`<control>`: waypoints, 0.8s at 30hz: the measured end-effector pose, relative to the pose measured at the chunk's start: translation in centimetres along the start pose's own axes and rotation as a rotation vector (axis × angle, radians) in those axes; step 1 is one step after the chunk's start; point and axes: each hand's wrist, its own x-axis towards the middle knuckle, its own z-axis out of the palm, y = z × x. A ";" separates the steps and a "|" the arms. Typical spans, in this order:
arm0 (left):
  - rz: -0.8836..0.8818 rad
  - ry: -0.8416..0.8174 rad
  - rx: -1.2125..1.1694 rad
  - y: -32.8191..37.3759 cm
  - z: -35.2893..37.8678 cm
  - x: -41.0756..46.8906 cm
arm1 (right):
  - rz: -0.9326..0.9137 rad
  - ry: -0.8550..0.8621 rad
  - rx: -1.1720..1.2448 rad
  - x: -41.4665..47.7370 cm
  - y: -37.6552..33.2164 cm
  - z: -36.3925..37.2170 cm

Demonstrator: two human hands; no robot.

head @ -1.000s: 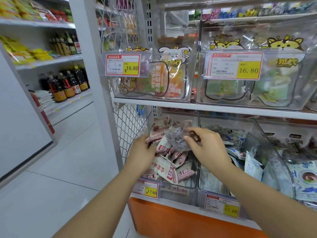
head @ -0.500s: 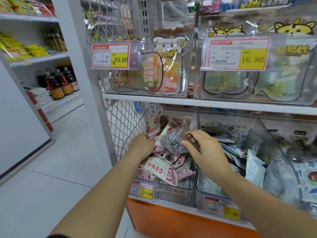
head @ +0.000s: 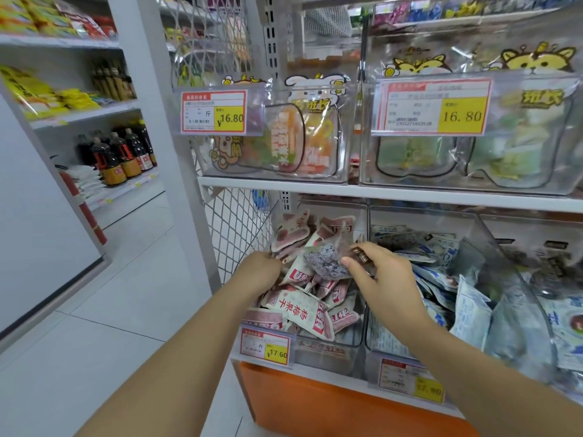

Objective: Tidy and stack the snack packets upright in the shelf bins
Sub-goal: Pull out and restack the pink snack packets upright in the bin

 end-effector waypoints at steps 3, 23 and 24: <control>0.119 0.060 -0.092 0.0 -0.6 -1.9 | 0.033 0.044 0.055 -0.7 -0.6 -0.4; 0.884 -0.008 -0.037 6.6 5.9 -15.9 | -0.060 0.039 -0.084 -8.9 -0.3 -15.4; 0.908 -0.036 -0.025 7.4 7.0 -16.4 | -0.064 0.038 -0.104 -9.4 0.1 -16.3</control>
